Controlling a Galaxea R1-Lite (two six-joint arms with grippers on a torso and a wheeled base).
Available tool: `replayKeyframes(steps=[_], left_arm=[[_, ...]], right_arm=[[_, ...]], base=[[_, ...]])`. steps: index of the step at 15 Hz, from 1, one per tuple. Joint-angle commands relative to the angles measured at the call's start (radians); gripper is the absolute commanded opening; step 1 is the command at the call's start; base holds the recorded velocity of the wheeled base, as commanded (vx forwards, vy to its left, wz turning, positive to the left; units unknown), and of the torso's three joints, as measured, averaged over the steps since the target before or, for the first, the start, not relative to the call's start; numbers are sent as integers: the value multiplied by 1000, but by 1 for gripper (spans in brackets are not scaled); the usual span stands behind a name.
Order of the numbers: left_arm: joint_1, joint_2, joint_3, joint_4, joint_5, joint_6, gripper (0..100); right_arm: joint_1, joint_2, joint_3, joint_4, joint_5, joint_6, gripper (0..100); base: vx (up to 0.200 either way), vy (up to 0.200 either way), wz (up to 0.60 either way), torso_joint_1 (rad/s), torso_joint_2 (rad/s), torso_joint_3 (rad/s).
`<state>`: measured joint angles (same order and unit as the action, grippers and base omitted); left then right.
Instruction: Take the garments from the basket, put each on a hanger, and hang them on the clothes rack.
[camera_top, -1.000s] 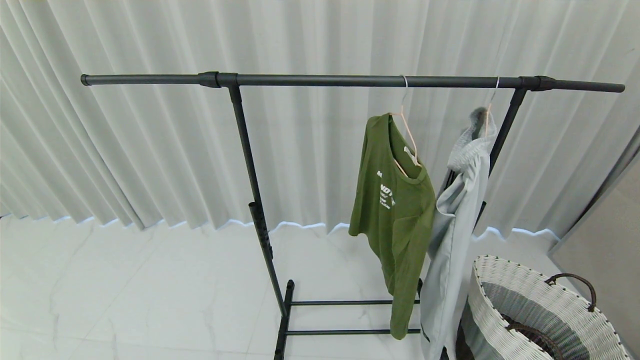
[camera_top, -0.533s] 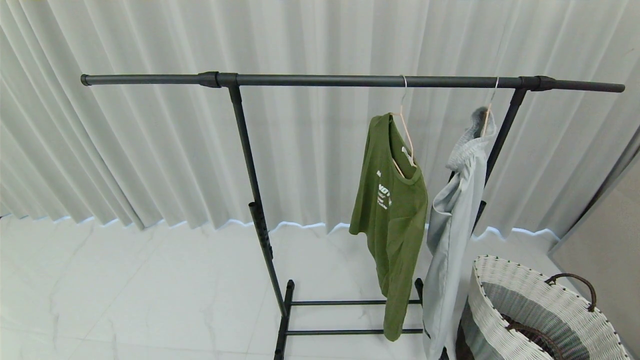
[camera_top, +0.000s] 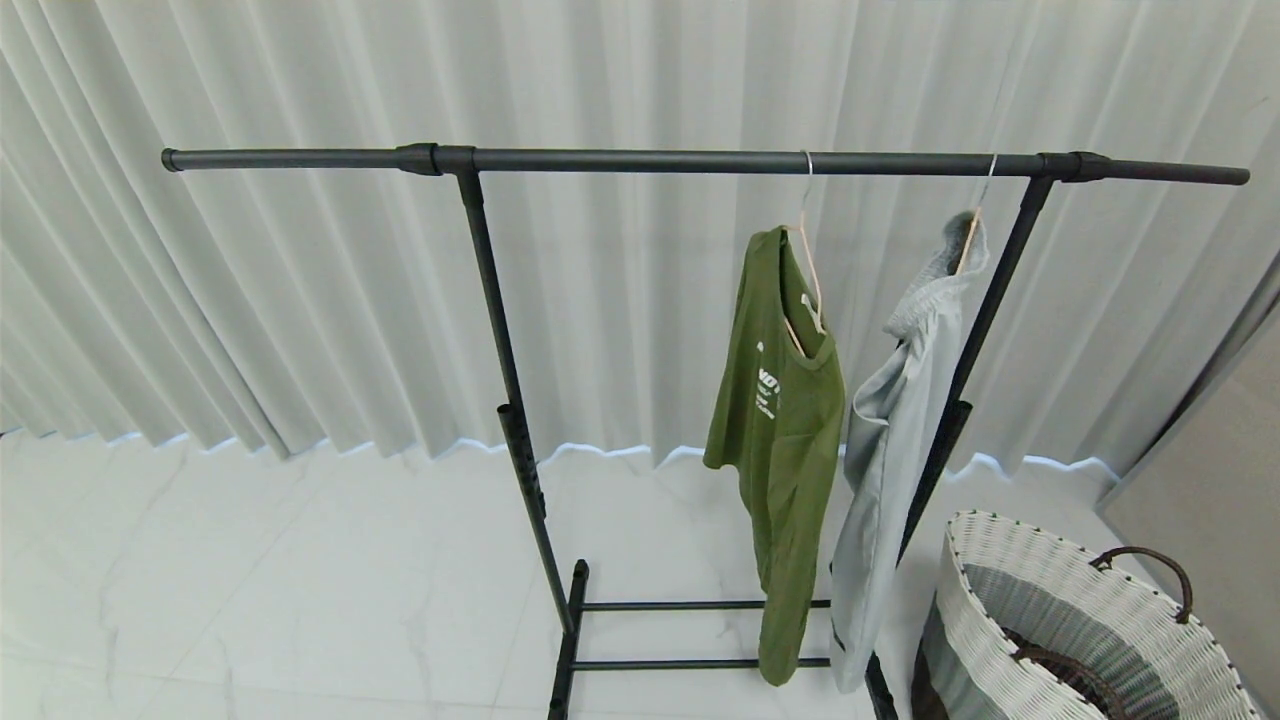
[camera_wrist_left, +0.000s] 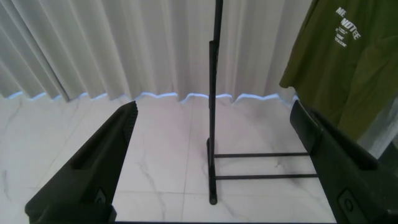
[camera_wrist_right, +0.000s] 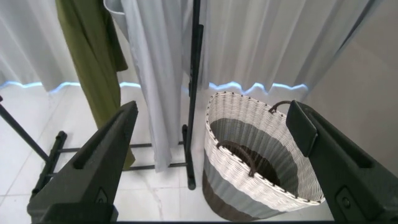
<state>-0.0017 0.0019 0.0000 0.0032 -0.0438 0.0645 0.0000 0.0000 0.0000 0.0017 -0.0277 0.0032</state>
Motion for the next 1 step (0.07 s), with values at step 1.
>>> replayKeyframes(steps=[1], left_arm=[[0,0,0,0,1,0,100]], right_arm=[[0,2,0,0,0,1,100]], base=[[0,0,0,0,0,0]])
